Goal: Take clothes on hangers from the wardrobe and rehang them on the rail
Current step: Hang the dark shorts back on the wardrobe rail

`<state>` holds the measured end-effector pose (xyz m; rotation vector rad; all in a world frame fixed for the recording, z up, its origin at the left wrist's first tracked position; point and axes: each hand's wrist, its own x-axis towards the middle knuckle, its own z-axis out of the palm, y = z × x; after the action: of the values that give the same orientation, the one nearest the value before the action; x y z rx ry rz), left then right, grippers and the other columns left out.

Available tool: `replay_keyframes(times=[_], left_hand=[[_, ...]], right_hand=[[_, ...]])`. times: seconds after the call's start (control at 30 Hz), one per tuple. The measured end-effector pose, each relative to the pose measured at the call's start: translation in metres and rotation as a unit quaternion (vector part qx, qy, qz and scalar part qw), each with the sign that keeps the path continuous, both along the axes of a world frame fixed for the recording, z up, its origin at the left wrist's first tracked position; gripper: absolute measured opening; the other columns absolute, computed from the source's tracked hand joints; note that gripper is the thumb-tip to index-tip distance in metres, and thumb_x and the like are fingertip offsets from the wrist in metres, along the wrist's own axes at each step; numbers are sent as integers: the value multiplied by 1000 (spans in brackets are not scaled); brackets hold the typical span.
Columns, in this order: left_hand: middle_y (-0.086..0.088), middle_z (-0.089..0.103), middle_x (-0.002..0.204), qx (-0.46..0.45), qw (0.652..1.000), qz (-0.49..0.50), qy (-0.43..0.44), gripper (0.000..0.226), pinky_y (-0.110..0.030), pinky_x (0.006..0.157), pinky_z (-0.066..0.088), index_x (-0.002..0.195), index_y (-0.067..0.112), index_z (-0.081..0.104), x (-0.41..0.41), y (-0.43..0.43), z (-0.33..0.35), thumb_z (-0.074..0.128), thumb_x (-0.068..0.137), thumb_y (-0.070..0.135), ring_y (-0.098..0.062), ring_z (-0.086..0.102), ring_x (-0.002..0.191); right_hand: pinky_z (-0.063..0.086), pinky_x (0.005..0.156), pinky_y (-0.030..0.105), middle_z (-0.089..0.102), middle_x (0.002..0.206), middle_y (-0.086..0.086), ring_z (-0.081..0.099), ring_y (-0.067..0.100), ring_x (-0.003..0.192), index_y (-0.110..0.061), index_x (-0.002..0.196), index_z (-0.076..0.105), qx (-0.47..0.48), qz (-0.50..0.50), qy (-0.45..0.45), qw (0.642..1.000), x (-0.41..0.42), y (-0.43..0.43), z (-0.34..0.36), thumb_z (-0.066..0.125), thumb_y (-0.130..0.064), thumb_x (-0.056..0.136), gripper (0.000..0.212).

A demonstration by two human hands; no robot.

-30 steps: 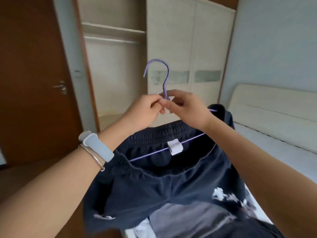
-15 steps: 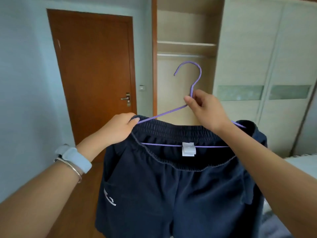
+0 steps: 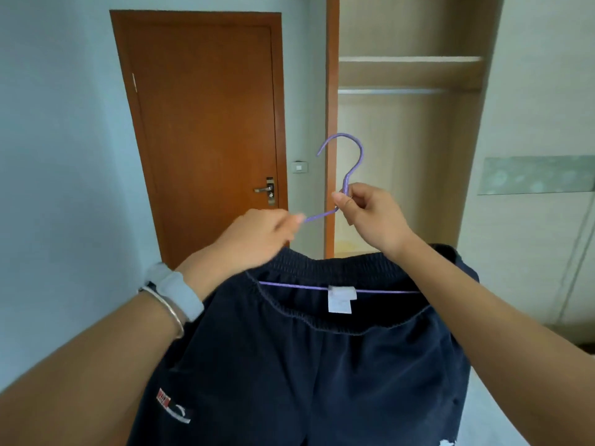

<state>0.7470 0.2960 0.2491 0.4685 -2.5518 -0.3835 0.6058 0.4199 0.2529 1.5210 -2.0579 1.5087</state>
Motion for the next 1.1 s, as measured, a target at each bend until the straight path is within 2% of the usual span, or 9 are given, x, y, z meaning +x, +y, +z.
replay_keyframes(times=[0.13, 0.3, 0.47, 0.57, 0.67, 0.77, 0.9, 1.0, 1.1], left_hand=[[-10, 60, 70, 20, 998, -52, 40, 35, -34, 66, 41, 88, 11, 62, -66, -45, 4, 41, 93, 38, -22, 54, 65], [2, 39, 50, 93, 987, -90, 96, 29, -24, 57, 29, 67, 24, 63, -120, -123, 5, 50, 90, 36, -10, 36, 50], [-14, 46, 61, 144, 979, -82, 118, 34, -29, 64, 34, 59, 24, 63, -171, -220, -7, 53, 86, 42, -20, 41, 60], [-15, 47, 60, 157, 976, -90, 119, 35, -28, 64, 35, 59, 24, 64, -206, -275, -10, 54, 84, 44, -20, 43, 60], [0, 49, 53, 153, 975, -116, 116, 33, -20, 62, 39, 60, 22, 66, -243, -320, -6, 55, 85, 42, -10, 47, 54], [2, 46, 50, 146, 969, -162, 113, 33, -5, 49, 35, 63, 19, 67, -283, -352, 1, 57, 84, 42, -1, 45, 42], [0, 44, 48, 148, 953, -241, 107, 31, -9, 46, 31, 61, 22, 66, -336, -374, 3, 57, 84, 41, -6, 39, 45], [3, 42, 46, 182, 935, -283, 112, 30, -8, 44, 30, 58, 23, 66, -382, -379, -4, 59, 83, 38, -6, 38, 46], [1, 44, 49, 219, 920, -308, 107, 30, -8, 45, 31, 60, 19, 67, -435, -374, -22, 60, 83, 37, -6, 38, 48]], right_hand=[[34, 47, 5, 48, 53, -1, 41, 0, 40, -19, 57, 48, 30, 81, -35, 996, -50, -64, 11, 52, -28, 92, 37], [46, 56, 9, 61, 67, -4, 52, -3, 48, -23, 76, 63, 102, 138, -68, 983, -101, -134, 22, 44, -31, 96, 29], [47, 87, 32, 70, 97, 7, 63, 20, 92, -7, 97, 66, 149, -89, 36, 984, -193, -173, 1, 46, -41, 92, 40], [45, 90, 28, 69, 103, -3, 62, 16, 100, -18, 101, 68, 228, -142, 5, 963, -238, -188, -26, 53, -43, 88, 32], [48, 89, 30, 70, 94, -3, 63, 17, 92, -16, 95, 70, 232, -116, -68, 964, -261, -209, -41, 51, -36, 91, 28], [34, 60, 24, 50, 62, 4, 46, 20, 68, -3, 66, 55, 160, -206, -56, 964, -284, -235, -47, 46, -32, 94, 41], [27, 60, 30, 57, 76, 30, 49, 29, 70, 15, 82, 55, 74, -342, -44, 936, -315, -258, -48, 43, -34, 95, 52], [24, 56, 32, 60, 74, 26, 50, 32, 72, 6, 76, 60, 76, -400, -22, 913, -342, -256, -46, 42, -36, 95, 49], [42, 63, 31, 64, 67, 14, 57, 29, 70, -13, 64, 61, 113, -402, -4, 909, -368, -248, -46, 43, -49, 90, 48]])
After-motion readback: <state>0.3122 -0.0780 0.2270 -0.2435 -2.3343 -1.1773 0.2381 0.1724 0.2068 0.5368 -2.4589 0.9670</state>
